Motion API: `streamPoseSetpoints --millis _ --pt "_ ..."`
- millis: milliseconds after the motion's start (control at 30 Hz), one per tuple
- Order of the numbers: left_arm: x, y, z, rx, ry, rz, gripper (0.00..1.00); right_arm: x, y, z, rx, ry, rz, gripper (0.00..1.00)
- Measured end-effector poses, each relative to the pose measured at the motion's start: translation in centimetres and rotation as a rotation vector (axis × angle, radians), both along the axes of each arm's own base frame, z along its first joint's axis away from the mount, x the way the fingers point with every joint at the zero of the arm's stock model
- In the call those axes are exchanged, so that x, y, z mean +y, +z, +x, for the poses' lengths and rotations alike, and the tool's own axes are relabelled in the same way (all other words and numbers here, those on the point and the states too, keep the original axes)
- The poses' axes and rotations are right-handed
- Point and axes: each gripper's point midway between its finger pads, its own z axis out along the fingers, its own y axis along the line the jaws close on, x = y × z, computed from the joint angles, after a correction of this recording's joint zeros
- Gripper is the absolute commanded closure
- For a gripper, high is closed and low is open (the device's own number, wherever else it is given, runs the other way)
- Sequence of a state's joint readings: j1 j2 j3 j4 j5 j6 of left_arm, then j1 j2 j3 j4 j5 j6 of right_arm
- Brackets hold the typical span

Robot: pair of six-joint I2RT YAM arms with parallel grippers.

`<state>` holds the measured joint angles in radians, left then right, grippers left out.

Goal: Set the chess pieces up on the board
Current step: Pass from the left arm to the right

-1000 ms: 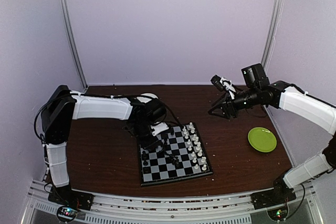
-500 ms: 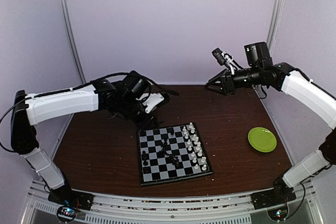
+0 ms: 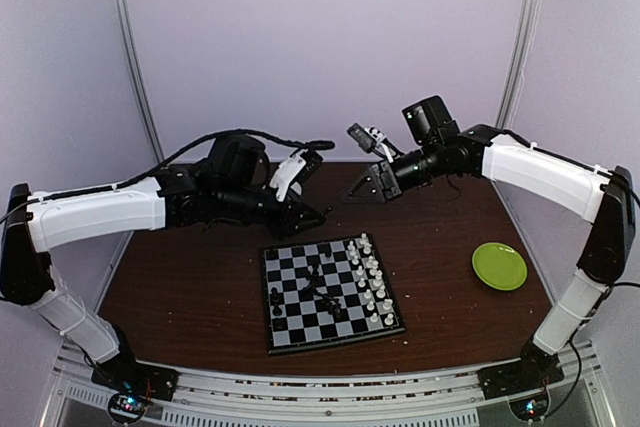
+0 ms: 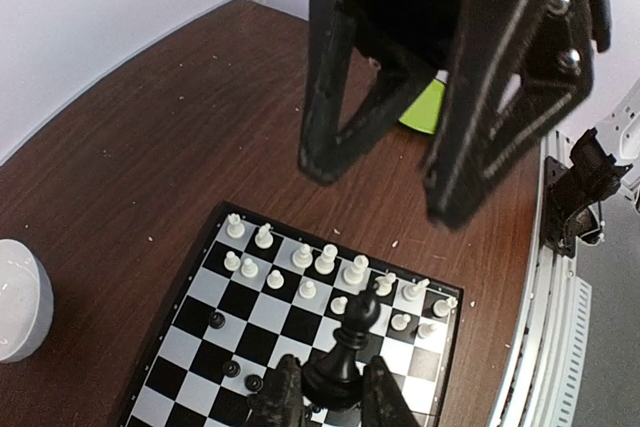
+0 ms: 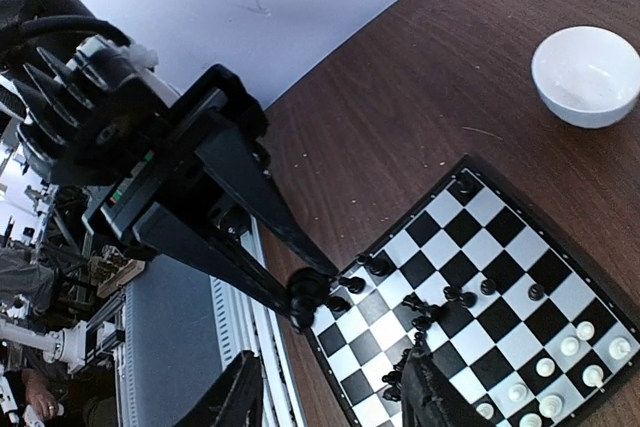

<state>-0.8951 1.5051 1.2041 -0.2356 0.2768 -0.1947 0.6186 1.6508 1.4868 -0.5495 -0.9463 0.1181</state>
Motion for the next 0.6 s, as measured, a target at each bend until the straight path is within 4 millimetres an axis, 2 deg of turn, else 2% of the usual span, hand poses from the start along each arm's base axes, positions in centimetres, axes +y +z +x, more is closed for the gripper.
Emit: streamPoseSetpoints --millis 167,600 --pt "-0.3 0.4 -0.3 -0.006 -0.005 -0.022 0.85 2.2 0.9 -1.4 0.004 0.056 0.020 0.54" --pt "0.0 0.5 -0.7 -0.008 -0.005 -0.029 0.85 3.0 0.9 -2.0 0.031 0.067 0.031 0.59"
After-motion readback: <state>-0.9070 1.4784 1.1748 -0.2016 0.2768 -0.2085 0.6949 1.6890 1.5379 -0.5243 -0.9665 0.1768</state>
